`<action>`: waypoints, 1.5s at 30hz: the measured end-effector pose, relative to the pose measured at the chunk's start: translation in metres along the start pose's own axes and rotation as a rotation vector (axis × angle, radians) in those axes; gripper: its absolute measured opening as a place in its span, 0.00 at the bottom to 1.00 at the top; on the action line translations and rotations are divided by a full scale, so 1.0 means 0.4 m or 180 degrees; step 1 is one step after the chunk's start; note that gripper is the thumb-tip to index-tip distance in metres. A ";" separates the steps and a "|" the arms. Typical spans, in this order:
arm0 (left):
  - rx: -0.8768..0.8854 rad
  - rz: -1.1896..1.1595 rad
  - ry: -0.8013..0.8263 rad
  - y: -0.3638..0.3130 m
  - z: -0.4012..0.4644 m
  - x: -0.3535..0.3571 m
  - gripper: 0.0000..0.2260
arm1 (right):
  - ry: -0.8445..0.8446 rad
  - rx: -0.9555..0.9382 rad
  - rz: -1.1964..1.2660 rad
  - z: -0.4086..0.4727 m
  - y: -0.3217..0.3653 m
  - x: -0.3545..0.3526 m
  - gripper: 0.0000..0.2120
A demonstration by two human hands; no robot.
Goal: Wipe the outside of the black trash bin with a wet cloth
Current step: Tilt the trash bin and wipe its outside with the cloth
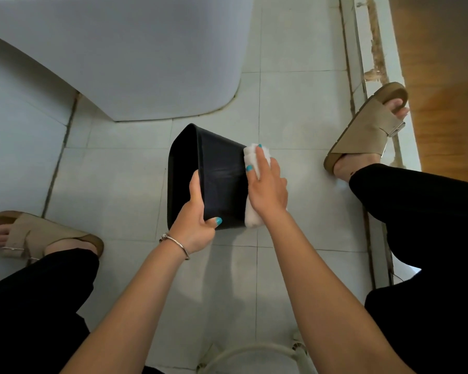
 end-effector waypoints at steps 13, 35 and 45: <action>-0.0028 -0.0168 -0.0082 -0.009 0.004 -0.018 0.45 | -0.0055 -0.0345 0.0024 -0.056 -0.053 -0.001 0.27; 0.0141 -0.0069 0.0099 -0.050 0.002 0.008 0.46 | 0.0089 -0.0167 0.0401 -0.070 -0.072 -0.014 0.26; 0.0059 0.0074 0.0137 -0.044 -0.011 0.006 0.46 | 0.0238 -0.1417 0.0423 -0.176 0.038 -0.024 0.27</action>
Point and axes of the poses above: each hand's wrist, its own z-axis towards the middle knuckle, its own x-axis out of the palm, y = z × x, the point moved 4 cm from there along z, towards the middle knuckle, and after that the axes turned 8 degrees about -y, right-handed, at the moved point
